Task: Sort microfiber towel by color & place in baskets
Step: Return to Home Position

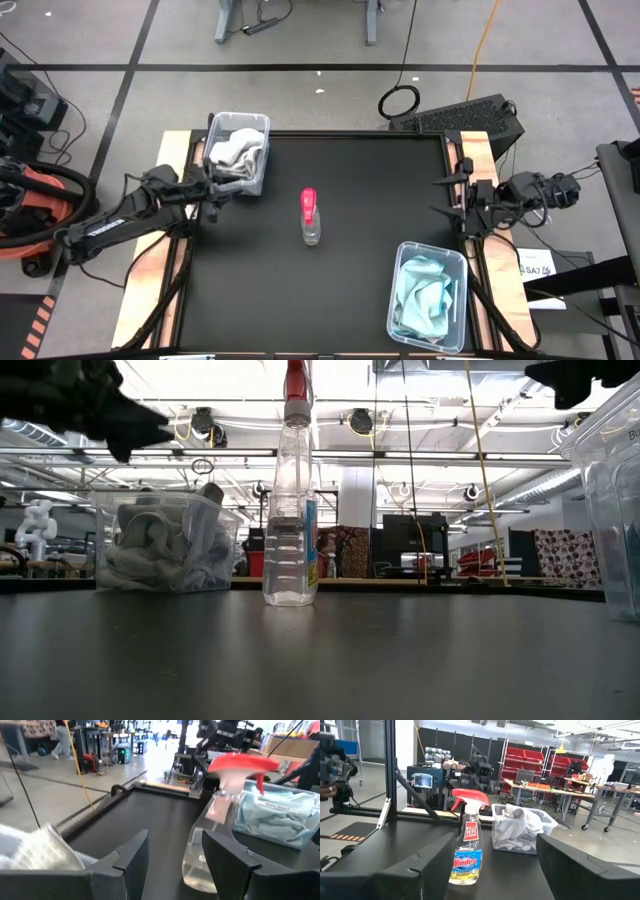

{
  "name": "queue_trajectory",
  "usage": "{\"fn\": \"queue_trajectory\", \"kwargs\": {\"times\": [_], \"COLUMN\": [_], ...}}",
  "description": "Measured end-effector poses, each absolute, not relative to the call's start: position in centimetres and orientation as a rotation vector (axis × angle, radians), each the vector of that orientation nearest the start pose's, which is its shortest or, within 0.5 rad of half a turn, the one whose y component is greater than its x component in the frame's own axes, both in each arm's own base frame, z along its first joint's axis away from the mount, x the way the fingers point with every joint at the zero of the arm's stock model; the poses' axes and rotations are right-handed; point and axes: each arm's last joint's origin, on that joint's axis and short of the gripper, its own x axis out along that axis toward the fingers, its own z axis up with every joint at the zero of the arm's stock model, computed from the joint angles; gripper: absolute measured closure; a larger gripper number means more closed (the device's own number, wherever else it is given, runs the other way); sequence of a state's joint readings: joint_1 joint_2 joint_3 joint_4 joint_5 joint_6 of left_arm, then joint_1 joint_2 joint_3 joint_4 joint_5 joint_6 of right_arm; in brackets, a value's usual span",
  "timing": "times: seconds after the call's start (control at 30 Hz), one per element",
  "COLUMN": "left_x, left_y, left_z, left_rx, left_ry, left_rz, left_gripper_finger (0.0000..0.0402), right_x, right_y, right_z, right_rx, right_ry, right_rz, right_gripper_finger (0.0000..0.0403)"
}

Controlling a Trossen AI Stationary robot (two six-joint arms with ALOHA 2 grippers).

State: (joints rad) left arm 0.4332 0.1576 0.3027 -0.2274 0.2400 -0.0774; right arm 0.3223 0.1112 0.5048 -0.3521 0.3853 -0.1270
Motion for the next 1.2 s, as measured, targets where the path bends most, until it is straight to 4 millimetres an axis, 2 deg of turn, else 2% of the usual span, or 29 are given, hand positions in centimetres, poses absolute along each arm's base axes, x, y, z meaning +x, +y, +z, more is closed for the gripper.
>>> {"fn": "queue_trajectory", "kwargs": {"times": [0.17,0.5,0.67,0.87,1.2], "left_x": [9.0,9.4,9.6,10.1,10.3], "left_y": [3.1,2.8,2.6,2.4,2.3], "left_z": [21.1,20.5,20.0,18.3,17.3], "left_rx": [-0.130,-0.106,-0.084,-0.093,-0.072], "left_ry": [0.084,0.071,0.080,0.068,0.034], "left_rz": [0.176,0.155,0.165,0.158,0.165], "left_gripper_finger": [0.0212,0.0212,0.0212,0.0212,0.0212], "right_x": [5.7,5.8,7.1,8.0,7.0], "right_y": [0.8,0.8,1.3,1.6,1.2], "right_z": [28.5,28.4,26.2,23.8,23.5], "right_rx": [-0.110,-0.104,-0.118,-0.128,-0.129], "right_ry": [-0.035,-0.041,-0.035,-0.041,-0.078], "right_rz": [-0.066,-0.059,-0.045,-0.059,-0.073], "right_gripper_finger": [0.0134,0.0134,0.0134,0.0134,0.0134]}}
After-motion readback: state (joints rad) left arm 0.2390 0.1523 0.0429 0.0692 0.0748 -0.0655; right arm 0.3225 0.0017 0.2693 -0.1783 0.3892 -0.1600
